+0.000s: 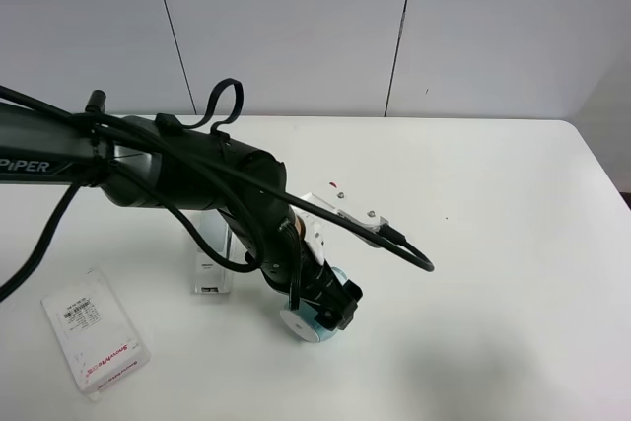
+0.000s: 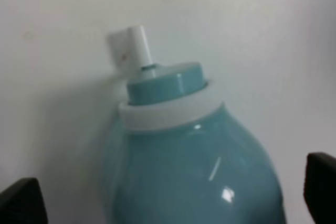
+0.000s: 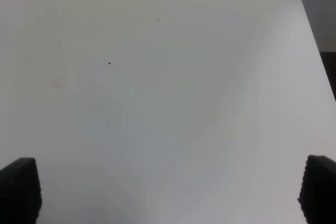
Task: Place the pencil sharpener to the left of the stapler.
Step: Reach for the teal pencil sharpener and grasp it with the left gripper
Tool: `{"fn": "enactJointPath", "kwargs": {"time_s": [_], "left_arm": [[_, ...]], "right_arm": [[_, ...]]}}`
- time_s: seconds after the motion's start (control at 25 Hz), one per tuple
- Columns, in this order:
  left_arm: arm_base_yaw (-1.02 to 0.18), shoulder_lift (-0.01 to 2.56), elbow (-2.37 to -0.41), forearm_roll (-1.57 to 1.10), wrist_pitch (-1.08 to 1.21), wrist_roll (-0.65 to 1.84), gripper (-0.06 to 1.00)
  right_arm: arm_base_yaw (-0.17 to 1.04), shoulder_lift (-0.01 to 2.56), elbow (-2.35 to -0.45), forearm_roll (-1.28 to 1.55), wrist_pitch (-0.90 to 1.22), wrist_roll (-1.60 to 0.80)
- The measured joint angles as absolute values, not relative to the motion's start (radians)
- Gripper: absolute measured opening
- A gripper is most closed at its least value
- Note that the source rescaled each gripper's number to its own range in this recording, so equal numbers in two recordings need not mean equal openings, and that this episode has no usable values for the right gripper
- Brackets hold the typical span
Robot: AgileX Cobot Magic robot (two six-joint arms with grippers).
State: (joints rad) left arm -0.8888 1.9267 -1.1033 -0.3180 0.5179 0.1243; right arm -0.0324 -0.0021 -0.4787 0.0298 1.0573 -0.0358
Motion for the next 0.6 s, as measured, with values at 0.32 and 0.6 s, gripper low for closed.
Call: {"fn": "enactJointPath", "kwargs": {"time_s": [0.32,0.6], "left_arm": [[-0.932,1.977,-1.109,-0.296,0.521,0.122,1.0],[-0.958,1.998,-1.109,-0.293,0.493,0.12,1.0]], "right_arm": [[-0.032,-0.002,-0.479,0.03,1.057,-0.036],[-0.032,-0.002,-0.479,0.03,1.057,-0.036]]}}
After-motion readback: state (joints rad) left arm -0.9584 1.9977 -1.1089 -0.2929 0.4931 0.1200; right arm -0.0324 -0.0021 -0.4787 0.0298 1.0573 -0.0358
